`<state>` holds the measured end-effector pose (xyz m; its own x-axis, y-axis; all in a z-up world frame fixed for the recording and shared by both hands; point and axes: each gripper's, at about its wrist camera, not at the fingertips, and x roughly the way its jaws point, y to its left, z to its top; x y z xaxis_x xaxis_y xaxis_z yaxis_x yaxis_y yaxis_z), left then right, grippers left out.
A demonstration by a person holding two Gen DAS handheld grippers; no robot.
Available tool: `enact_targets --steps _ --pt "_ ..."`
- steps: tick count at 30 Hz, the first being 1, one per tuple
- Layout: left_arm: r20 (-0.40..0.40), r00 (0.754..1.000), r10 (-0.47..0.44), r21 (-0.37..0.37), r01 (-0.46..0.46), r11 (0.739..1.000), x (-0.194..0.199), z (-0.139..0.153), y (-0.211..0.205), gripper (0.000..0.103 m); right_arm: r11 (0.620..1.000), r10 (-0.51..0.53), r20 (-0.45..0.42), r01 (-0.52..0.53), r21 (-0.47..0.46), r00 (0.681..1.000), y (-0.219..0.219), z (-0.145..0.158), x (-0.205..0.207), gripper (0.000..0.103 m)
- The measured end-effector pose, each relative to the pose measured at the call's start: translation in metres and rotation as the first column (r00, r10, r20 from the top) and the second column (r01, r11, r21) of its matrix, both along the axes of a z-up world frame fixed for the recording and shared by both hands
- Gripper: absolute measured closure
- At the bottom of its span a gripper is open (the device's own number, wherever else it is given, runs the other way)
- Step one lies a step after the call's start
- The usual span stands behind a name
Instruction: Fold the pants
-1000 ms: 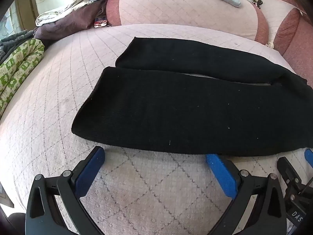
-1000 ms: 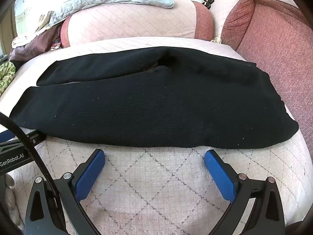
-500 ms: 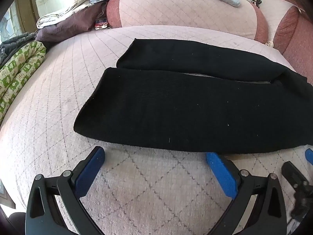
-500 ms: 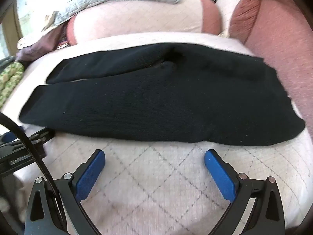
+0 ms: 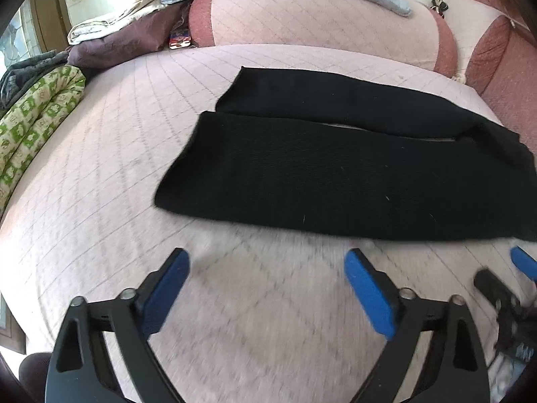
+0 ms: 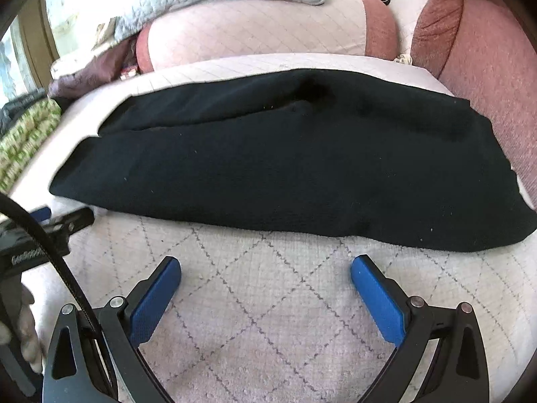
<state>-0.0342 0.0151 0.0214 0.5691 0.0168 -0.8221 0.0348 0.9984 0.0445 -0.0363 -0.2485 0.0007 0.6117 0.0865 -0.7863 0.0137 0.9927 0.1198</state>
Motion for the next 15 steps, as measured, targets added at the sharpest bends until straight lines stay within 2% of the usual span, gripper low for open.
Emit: enact_targets --steps 2,5,10,12,15 --pt "0.018 1.0 0.008 -0.011 -0.008 1.0 -0.01 0.01 0.008 0.011 0.999 -0.003 0.012 0.003 0.037 1.0 -0.005 0.001 -0.002 0.0" --pt "0.039 0.998 0.043 -0.041 -0.042 0.998 -0.017 0.027 0.031 0.011 1.0 -0.004 0.015 0.003 0.027 1.0 -0.003 0.002 -0.002 0.0" --pt "-0.016 0.995 0.099 -0.099 -0.1 0.99 -0.004 0.033 0.073 0.011 1.0 -0.011 0.018 0.011 0.007 1.0 -0.001 0.003 -0.003 0.0" --pt "-0.035 0.992 0.122 -0.124 -0.126 0.984 0.005 0.032 0.085 0.011 1.0 -0.024 0.015 0.024 -0.006 1.0 -0.001 0.005 -0.003 0.004" --pt "-0.051 0.99 0.134 -0.183 -0.142 0.973 0.015 0.029 0.097 0.011 0.997 -0.072 0.021 0.072 -0.03 0.997 -0.005 0.01 -0.009 0.017"
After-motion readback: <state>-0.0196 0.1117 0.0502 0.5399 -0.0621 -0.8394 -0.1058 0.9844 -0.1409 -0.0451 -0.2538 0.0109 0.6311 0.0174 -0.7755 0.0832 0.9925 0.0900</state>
